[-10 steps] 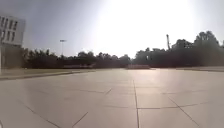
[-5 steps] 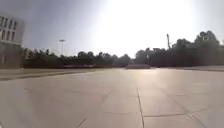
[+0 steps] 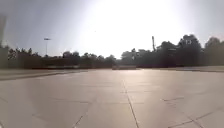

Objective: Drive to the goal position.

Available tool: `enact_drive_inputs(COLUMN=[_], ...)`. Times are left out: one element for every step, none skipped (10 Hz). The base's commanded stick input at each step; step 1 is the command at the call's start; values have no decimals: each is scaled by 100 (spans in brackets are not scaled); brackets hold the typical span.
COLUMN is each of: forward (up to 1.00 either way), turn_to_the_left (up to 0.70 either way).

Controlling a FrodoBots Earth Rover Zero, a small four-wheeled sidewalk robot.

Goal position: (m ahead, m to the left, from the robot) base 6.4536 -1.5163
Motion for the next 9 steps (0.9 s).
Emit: enact_drive_inputs(forward=[70,70,70,70,70,70,70,70,70], turn_to_the_left=[-11,-7,-3,-2,-1,-1,0,-1,-2])
